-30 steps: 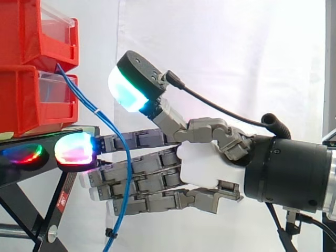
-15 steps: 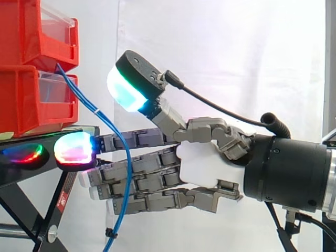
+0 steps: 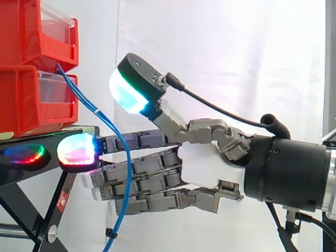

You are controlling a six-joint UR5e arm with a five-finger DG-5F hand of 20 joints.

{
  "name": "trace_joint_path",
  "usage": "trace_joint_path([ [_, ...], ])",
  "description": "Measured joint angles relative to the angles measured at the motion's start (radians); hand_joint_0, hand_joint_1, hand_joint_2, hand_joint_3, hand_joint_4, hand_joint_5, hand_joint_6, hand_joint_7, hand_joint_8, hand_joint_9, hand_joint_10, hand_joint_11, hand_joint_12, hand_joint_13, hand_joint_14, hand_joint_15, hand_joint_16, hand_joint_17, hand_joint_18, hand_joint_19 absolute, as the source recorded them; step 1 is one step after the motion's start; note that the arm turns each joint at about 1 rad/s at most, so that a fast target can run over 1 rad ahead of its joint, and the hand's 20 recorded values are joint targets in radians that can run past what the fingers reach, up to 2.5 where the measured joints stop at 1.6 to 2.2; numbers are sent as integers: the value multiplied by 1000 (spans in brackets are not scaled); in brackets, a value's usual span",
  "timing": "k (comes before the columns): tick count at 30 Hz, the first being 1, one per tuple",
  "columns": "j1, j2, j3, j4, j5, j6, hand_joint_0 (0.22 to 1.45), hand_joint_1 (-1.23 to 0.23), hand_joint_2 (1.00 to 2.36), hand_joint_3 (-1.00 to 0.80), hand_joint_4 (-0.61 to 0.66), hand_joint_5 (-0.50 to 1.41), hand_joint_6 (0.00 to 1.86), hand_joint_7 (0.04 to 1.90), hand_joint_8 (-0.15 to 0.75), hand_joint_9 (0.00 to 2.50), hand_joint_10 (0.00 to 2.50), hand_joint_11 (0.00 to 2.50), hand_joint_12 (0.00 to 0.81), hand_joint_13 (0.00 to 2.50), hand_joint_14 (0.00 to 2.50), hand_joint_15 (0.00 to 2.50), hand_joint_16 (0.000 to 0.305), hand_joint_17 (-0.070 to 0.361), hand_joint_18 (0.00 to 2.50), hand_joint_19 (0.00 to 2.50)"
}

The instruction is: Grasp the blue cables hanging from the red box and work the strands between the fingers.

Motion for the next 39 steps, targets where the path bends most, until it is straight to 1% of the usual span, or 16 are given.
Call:
trace_joint_path([
  [4, -5, 0, 0, -1, 0, 0, 701, -488, 1000, -1000, 213, -328, 6, 728, 355, 160, 6, 164, 397, 3, 5, 252, 75, 169, 0, 98],
  [15, -11, 0, 0, -4, -1, 0, 704, -488, 1000, -1000, 213, -326, 6, 729, 359, 178, 6, 213, 402, 14, 6, 268, 75, 169, 0, 108],
  [16, -12, 0, 0, -4, -1, 0, 701, -521, 1000, -1000, 227, -291, 6, 704, 375, 246, 4, 171, 414, 79, 5, 237, 77, 173, 0, 57],
  [24, -14, 0, 0, -4, -1, 0, 705, -522, 1000, -1000, 231, -281, 6, 706, 378, 287, 6, 217, 415, 113, 5, 247, 77, 172, 0, 70],
  [30, -14, 0, 0, -4, -3, 0, 709, -522, 1000, -1000, 234, -273, 6, 704, 388, 346, 5, 259, 420, 188, 7, 280, 77, 172, 67, 94],
  [31, -14, 0, 0, -4, -3, 0, 708, -522, 1000, -1000, 235, -273, 6, 704, 393, 369, 5, 279, 422, 206, 7, 291, 77, 173, 92, 111],
  [32, -14, 0, 0, -4, -3, 0, 711, -545, 1000, -1000, 245, -244, 6, 686, 403, 428, 5, 264, 430, 260, 8, 269, 78, 175, 179, 68],
  [39, -14, 0, 0, -4, -2, -1, 716, -546, 1000, -1000, 255, -229, 6, 691, 405, 470, 6, 310, 435, 320, 7, 280, 77, 174, 223, 88],
])
